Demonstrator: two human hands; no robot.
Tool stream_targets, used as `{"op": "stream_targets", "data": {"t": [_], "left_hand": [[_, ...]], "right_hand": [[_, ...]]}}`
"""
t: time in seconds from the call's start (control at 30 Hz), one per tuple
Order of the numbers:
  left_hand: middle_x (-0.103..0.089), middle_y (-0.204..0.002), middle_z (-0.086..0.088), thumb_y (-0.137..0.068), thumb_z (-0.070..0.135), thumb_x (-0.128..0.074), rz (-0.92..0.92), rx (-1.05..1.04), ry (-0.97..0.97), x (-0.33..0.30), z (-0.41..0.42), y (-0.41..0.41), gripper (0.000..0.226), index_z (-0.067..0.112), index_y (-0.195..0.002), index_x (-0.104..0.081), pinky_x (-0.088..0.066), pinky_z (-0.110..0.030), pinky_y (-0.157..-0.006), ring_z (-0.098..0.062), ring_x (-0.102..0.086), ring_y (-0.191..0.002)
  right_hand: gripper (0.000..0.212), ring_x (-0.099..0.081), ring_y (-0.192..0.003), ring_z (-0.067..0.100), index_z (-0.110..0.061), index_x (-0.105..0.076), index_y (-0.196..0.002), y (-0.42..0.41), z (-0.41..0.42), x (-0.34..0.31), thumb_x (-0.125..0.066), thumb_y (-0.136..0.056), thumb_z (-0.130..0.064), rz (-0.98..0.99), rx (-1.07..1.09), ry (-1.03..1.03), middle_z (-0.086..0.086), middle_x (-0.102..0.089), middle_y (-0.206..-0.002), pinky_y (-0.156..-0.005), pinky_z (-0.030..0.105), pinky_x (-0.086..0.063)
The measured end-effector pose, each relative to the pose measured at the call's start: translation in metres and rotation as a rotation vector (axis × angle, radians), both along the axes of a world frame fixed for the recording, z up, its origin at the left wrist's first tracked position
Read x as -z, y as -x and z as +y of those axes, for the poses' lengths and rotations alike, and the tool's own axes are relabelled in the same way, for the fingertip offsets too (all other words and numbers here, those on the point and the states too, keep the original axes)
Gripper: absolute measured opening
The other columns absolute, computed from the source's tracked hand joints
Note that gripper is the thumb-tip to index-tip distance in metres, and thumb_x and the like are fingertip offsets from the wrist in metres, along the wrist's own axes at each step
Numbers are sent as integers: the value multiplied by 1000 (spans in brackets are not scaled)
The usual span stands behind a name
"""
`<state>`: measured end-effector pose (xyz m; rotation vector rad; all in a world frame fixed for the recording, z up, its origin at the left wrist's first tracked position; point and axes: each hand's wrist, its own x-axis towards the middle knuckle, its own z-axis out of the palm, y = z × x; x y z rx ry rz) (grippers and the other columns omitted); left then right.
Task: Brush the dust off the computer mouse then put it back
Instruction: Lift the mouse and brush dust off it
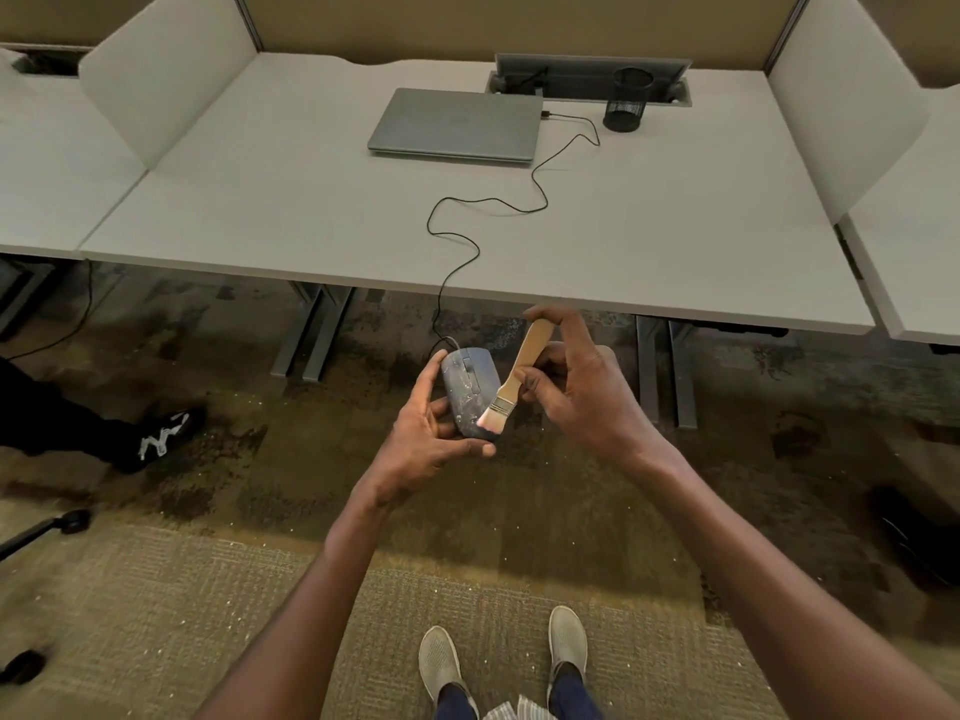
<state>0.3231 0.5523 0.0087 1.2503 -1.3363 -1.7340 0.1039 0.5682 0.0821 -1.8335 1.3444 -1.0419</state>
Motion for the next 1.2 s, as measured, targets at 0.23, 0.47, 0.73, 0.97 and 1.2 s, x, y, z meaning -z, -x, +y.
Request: {"op": "stream_targets", "data": {"t": [0.23,0.47,0.73,0.97,1.2], "left_hand": [[-42,-154,-6,-65,-14,-86,14,11,-39,12,1,2,132,44,-157,-11,-60,-34,-90,-25,-62,-128],[-41,-156,-13,-58,-2,-90,19,16,-38,17,-1,3,135,43,-158,-10,-60,-34,-92,-25,-61,-128],[-44,-154,-12,-46,13,-101,17,2,-28,17,-4,0,140,58,-149,-17,-55,-52,-99,-29,-61,-129],[-46,-152,-9,-44,17,-102,19,-7,-21,16,-8,-3,142,54,-152,-18,-54,-54,-101,-27,-62,-129],[-49,-147,-4,-45,17,-102,38,40,-27,12,-8,-2,144,51,-154,-15,-56,-48,-100,-25,-63,-127]], "right_hand": [[50,-72,-74,10,-20,-35,-132,6,-4,8,-65,-96,-4,-6,221,82,4,-71,-89,-66,31,-62],[48,-73,-76,5,-14,-37,-133,3,-4,10,-66,-96,-5,-58,173,55,5,-73,-91,-65,14,-58],[50,-73,-71,9,-14,-37,-134,13,-12,17,-68,-95,-7,1,366,0,4,-72,-90,-62,18,-60],[47,-75,-72,3,-16,-38,-130,20,-4,18,-67,-95,-4,-127,269,-50,-6,-71,-91,-64,16,-59],[44,-75,-76,1,-23,-40,-123,19,-7,23,-65,-95,0,-149,263,-57,-3,-71,-92,-65,13,-58]]}}
